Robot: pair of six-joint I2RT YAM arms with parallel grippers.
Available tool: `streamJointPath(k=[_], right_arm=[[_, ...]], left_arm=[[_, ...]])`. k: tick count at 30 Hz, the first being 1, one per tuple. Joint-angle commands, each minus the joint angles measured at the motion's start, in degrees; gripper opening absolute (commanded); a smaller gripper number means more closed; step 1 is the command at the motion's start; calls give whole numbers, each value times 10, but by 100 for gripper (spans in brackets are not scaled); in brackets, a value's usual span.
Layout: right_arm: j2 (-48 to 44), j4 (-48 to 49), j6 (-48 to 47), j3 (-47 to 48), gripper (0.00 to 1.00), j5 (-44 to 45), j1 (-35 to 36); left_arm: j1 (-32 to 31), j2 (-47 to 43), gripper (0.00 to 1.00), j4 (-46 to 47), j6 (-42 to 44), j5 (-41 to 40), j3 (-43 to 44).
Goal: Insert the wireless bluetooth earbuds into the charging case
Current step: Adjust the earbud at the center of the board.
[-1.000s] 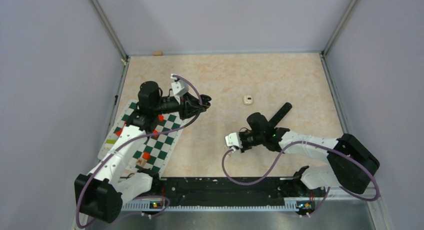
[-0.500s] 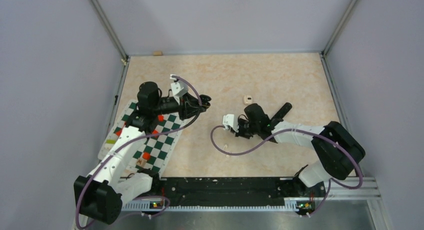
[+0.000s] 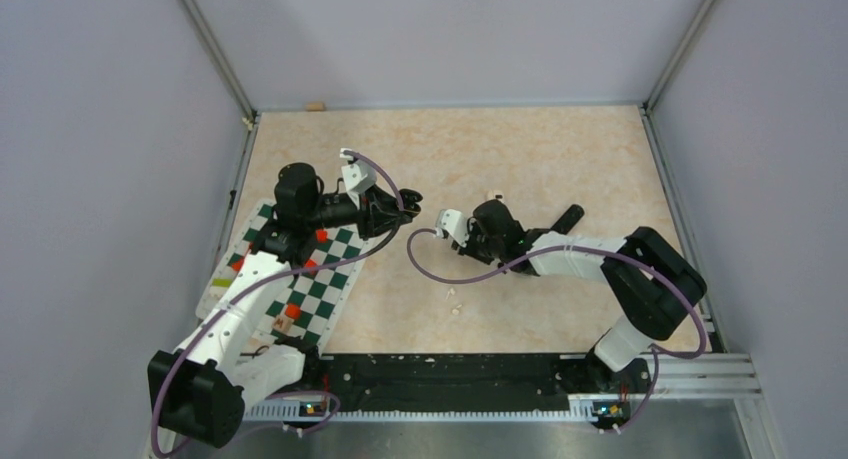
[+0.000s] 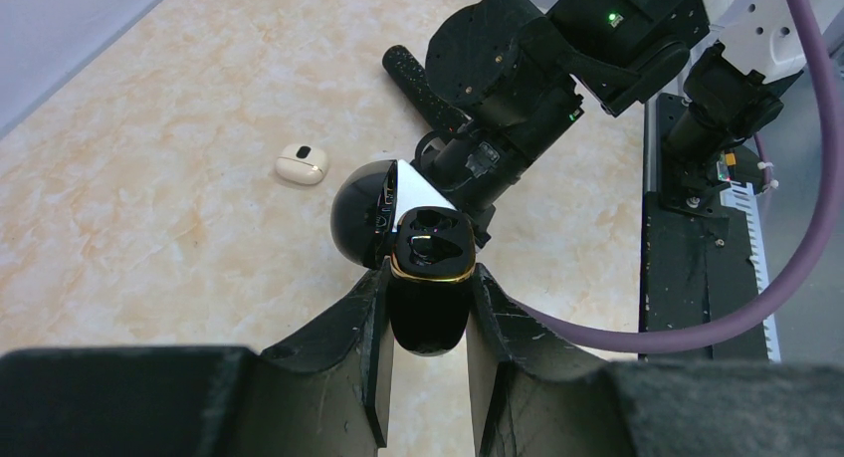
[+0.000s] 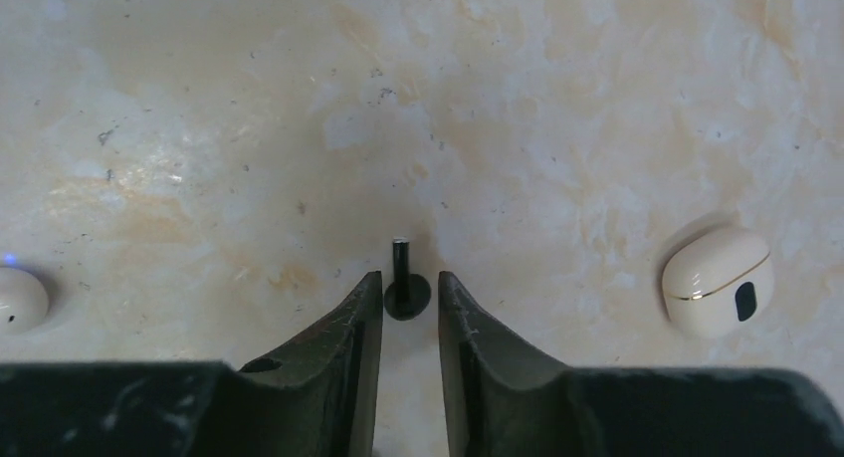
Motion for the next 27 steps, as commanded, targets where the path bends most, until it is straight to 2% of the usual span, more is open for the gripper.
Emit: streamJointPath(k=[1, 8, 13, 19, 22, 27], right_arm=[[2, 5, 15, 29, 32, 29, 6], [-64, -8, 7, 23, 49, -16, -15], [-87, 23, 13, 4, 51, -7, -39], [-41, 55, -14, -3, 50, 58, -38], [-33, 38, -48, -6, 50, 46, -33], [-54, 30, -66, -25, 62, -13, -27]], left_arm=[[3, -13, 0, 34, -2, 8, -2], [3, -15, 0, 31, 1, 8, -2], [3, -10, 0, 31, 3, 9, -1], [3, -11, 0, 30, 3, 8, 0], [3, -14, 0, 26, 7, 7, 1], [4, -14, 0, 22, 9, 7, 3]])
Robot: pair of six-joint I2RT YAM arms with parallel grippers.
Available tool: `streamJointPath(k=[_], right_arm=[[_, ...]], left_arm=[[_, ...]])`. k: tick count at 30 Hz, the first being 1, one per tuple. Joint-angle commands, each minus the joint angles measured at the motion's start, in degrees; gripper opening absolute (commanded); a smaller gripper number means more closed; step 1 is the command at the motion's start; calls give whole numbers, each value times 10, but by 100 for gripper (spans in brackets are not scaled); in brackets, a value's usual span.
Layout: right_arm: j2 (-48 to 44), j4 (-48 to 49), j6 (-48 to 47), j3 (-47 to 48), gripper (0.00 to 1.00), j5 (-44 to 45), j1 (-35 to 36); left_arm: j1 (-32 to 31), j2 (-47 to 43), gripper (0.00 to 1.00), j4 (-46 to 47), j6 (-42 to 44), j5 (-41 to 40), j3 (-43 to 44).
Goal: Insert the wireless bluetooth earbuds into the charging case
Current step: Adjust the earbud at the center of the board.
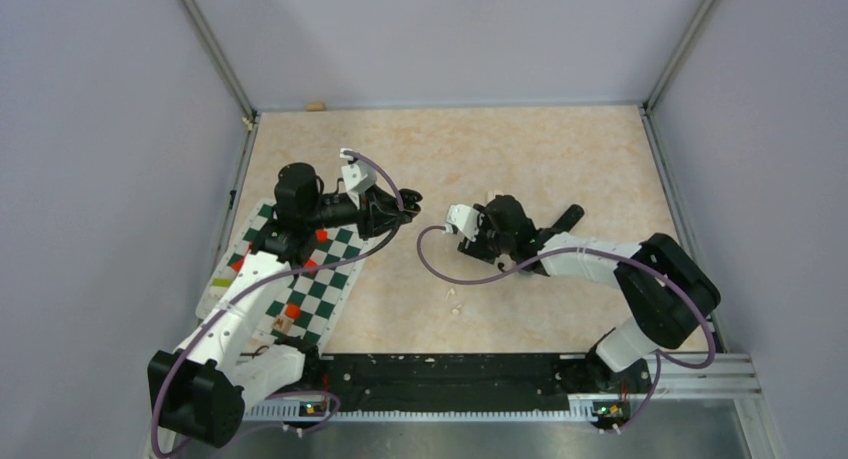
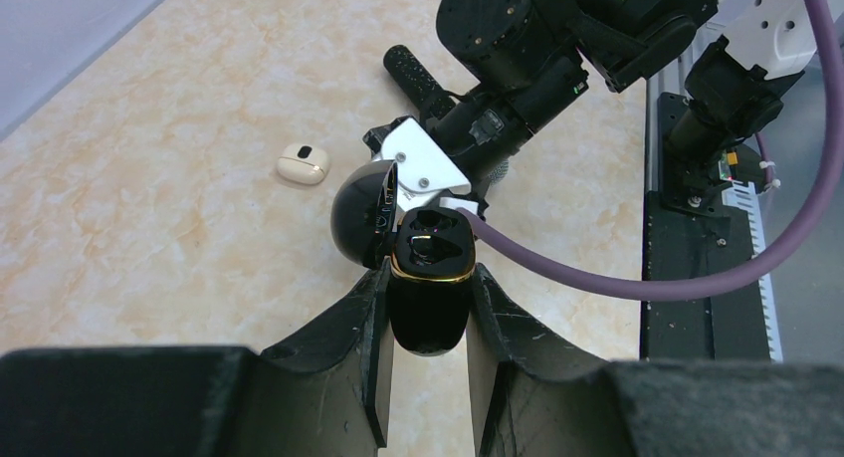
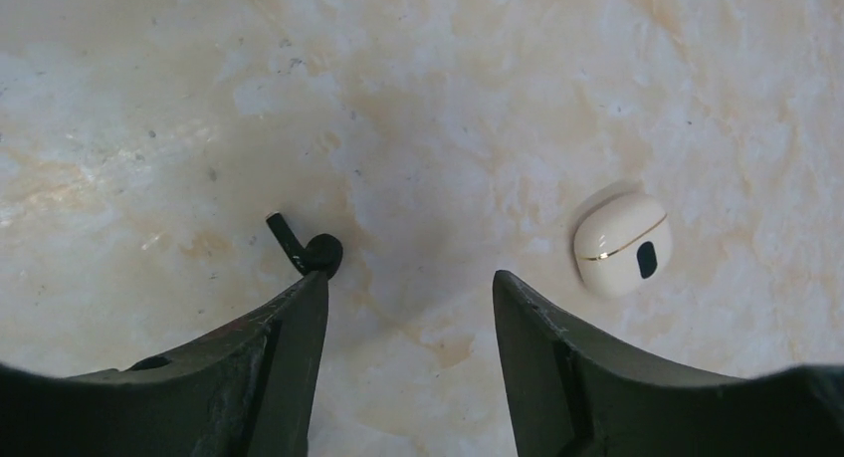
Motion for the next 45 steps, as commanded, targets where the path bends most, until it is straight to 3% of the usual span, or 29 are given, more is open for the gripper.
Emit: streamJointPath(k=[1, 9, 27, 31, 39, 43, 45], right_arm=[[-19, 2, -27, -9, 64, -43, 8], [2, 29, -44, -22, 85, -15, 36], [82, 148, -38, -9, 86, 149, 60], [63, 113, -9, 3, 86, 100, 60], [-67, 55, -17, -17, 86, -72, 19], [-109, 41, -75, -46, 83, -152, -19], [-120, 42, -152, -72, 81, -168, -26]], left_arm=[[4, -15, 0, 23, 6, 7, 4], [9, -17, 0, 23, 2, 6, 4], [13, -20, 0, 30, 0, 9, -2], [13, -21, 0, 31, -1, 8, -5], [15, -21, 0, 32, 0, 10, -6], [15, -17, 0, 35, -3, 11, -5], [15, -15, 0, 34, -4, 11, -4]])
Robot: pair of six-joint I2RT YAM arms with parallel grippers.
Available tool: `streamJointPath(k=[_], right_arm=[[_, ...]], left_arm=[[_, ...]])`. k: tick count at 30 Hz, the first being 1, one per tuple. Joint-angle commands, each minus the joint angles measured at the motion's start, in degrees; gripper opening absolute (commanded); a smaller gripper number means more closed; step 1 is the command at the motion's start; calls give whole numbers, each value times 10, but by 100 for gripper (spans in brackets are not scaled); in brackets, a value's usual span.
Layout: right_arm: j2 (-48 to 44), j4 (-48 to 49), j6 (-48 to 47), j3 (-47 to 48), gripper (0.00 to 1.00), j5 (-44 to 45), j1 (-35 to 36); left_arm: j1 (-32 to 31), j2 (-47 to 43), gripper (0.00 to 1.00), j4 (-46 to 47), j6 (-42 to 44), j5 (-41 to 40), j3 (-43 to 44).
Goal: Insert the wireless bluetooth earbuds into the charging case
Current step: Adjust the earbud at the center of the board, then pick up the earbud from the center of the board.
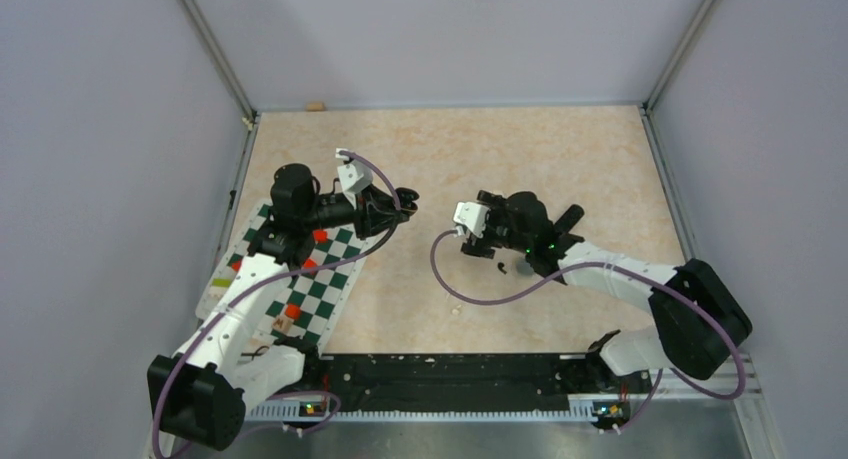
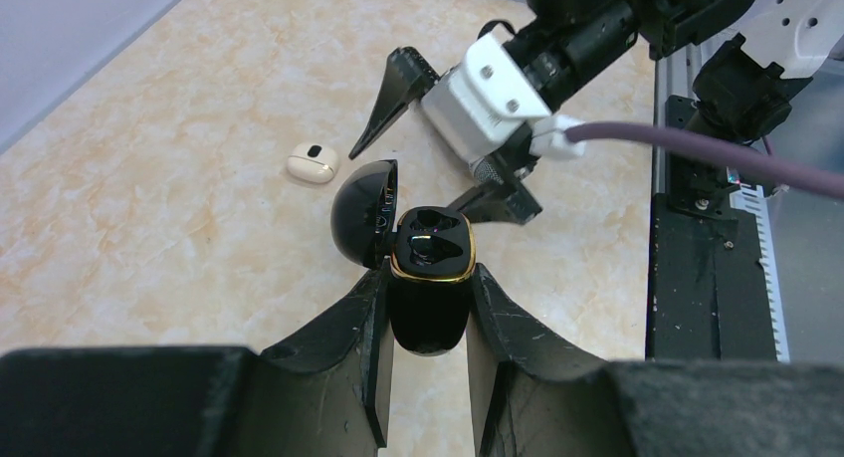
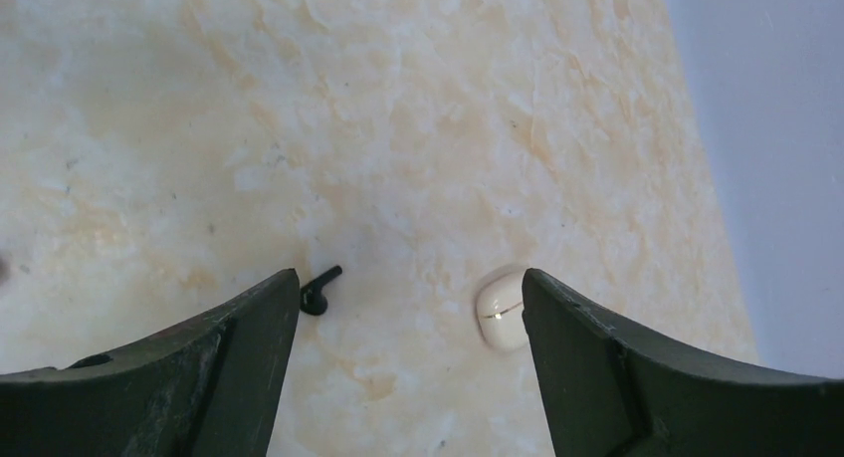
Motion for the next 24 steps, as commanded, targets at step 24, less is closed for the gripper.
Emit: streamJointPath(k=[24], right_arm=[[106, 10, -235, -27, 47, -103, -30]], left_arm=[[5, -14, 0, 43, -9, 11, -5]])
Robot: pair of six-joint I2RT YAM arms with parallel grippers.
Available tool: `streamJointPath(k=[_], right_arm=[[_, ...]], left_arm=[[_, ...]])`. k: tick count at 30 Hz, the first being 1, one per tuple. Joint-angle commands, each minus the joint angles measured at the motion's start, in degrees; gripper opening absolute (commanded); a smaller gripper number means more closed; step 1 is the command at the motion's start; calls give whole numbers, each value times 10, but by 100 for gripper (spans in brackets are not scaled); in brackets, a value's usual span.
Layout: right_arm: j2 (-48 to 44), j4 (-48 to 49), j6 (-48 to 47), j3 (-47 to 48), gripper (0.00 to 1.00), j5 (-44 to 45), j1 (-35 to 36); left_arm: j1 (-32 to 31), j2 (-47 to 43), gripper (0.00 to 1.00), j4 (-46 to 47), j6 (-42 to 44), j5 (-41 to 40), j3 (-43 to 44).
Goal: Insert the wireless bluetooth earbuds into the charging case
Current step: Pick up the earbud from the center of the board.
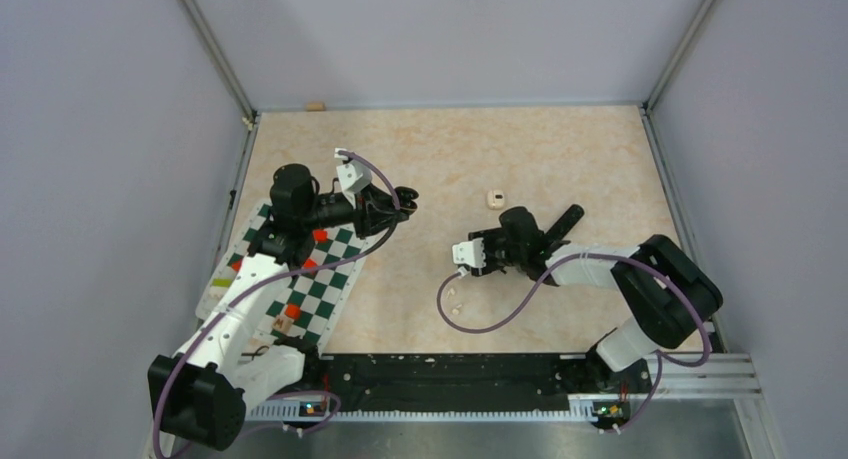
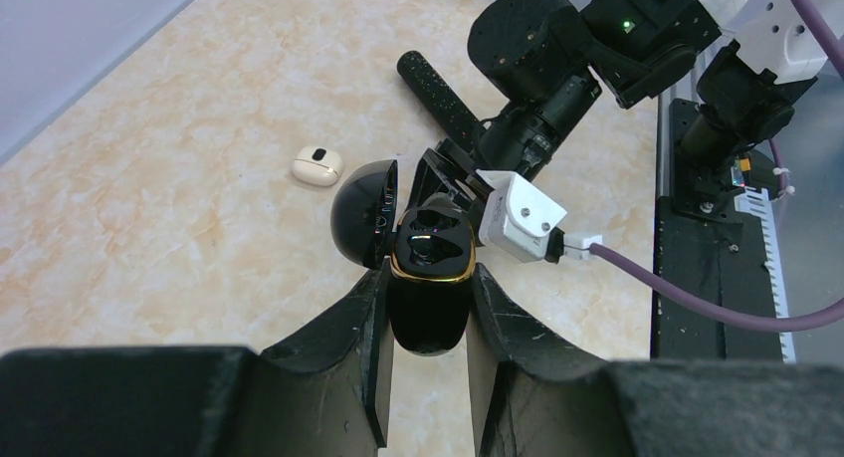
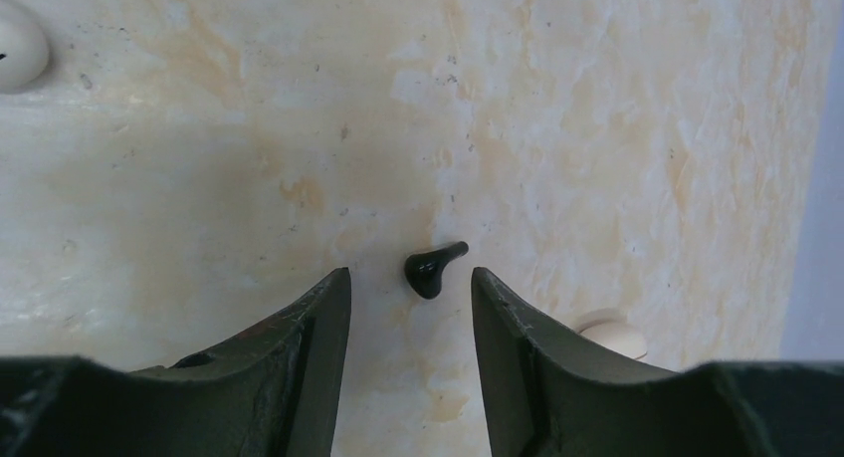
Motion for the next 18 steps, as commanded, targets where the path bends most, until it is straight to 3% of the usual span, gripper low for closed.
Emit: streamJointPath(k=[1, 11, 18], right_arm=[[27, -7, -3, 39, 47, -2, -3], [59, -33, 8, 58, 37, 14, -4], [59, -28, 34, 54, 36, 23, -16]], left_arm=[[2, -15, 0, 32, -6, 11, -1], [2, -16, 0, 29, -5, 14, -1], [3, -16, 0, 28, -3, 16, 0]])
